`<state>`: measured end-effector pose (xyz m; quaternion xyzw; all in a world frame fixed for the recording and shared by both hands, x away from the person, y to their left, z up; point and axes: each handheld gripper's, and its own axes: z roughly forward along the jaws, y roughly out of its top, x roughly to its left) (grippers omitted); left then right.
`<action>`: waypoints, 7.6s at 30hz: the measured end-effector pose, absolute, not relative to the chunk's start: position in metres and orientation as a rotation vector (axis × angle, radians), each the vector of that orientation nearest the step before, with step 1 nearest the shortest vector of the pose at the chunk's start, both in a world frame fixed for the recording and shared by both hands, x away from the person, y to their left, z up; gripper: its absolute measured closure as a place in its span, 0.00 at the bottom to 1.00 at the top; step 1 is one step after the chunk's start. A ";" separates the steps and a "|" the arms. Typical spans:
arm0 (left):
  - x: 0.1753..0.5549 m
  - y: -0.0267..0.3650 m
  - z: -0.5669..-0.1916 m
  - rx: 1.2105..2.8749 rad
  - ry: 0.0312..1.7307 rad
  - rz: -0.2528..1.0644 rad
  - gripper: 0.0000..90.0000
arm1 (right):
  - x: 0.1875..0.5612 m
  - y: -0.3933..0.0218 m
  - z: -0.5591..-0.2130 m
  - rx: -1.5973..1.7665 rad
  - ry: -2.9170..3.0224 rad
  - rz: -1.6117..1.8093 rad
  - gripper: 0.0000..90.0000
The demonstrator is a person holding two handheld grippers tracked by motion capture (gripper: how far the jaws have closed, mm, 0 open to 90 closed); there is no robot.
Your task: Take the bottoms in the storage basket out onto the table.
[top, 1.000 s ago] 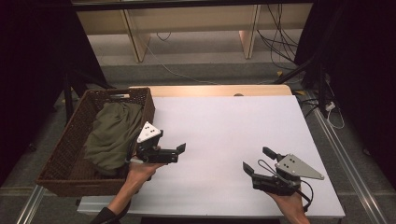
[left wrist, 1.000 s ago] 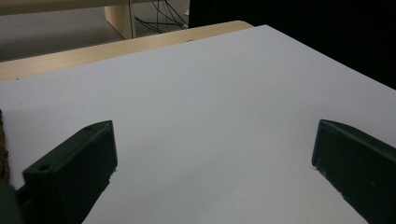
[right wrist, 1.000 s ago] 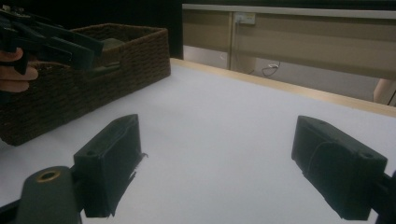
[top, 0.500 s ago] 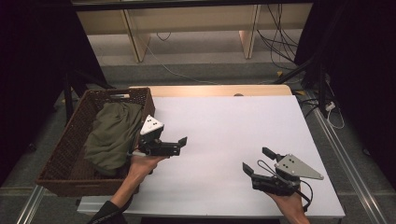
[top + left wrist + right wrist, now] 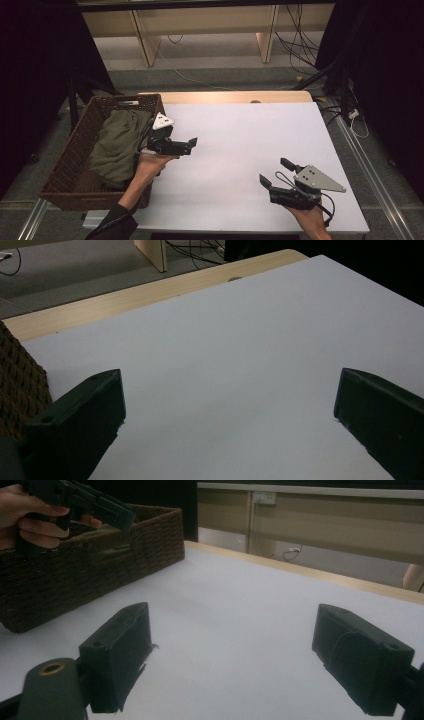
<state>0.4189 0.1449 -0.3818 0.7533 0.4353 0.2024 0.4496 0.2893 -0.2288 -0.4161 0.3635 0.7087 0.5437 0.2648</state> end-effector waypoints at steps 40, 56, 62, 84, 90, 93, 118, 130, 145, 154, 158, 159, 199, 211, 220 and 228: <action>0.452 0.187 -0.350 1.837 1.195 0.548 0.00 | 0.290 -0.229 -0.417 0.988 1.924 1.479 0.19; 0.466 0.241 -0.348 1.809 1.338 0.619 0.01 | 0.290 -0.228 -0.417 0.989 1.927 1.474 0.19; 0.470 0.253 -0.355 1.827 1.383 0.618 0.00 | 0.291 -0.229 -0.418 0.993 1.926 1.476 0.19; 0.484 0.280 -0.386 1.943 1.521 0.537 0.00 | 0.292 -0.229 -0.419 1.002 1.946 1.459 0.19; 0.489 0.282 -0.397 2.019 1.552 0.486 0.00 | 0.292 -0.228 -0.419 1.002 1.948 1.463 0.19; 0.492 0.283 -0.405 2.058 1.580 0.469 0.00 | 0.292 -0.228 -0.420 0.999 1.951 1.462 0.19; 0.506 0.279 -0.437 2.338 1.705 0.553 0.00 | 0.294 -0.226 -0.422 0.985 1.978 1.454 0.19; 0.513 0.295 -0.456 2.260 1.835 0.406 0.05 | 0.294 -0.226 -0.422 0.984 1.984 1.453 0.19; 0.510 0.316 -0.456 2.093 1.875 0.330 0.74 | 0.294 -0.225 -0.423 0.985 1.991 1.444 0.20; 0.502 0.316 -0.445 2.049 1.834 0.316 0.90 | 0.295 -0.224 -0.423 0.994 1.988 1.448 0.20; 0.495 0.317 -0.435 2.008 1.810 0.324 0.90 | 0.295 -0.225 -0.423 0.998 1.986 1.449 0.20; 0.493 0.317 -0.432 1.995 1.802 0.328 0.90 | 0.295 -0.225 -0.423 0.997 1.985 1.448 0.20; 0.459 0.311 -0.379 1.624 1.503 0.213 0.91 | 0.294 -0.226 -0.420 0.991 1.979 1.463 0.20; 0.454 0.308 -0.365 1.549 1.445 0.198 0.91 | 0.294 -0.227 -0.420 0.993 1.975 1.468 0.20; 0.451 0.306 -0.359 1.511 1.415 0.192 0.92 | 0.294 -0.227 -0.420 0.996 1.971 1.469 0.20; 0.448 0.304 -0.350 1.474 1.377 0.179 0.92 | 0.294 -0.228 -0.420 0.998 1.968 1.472 0.20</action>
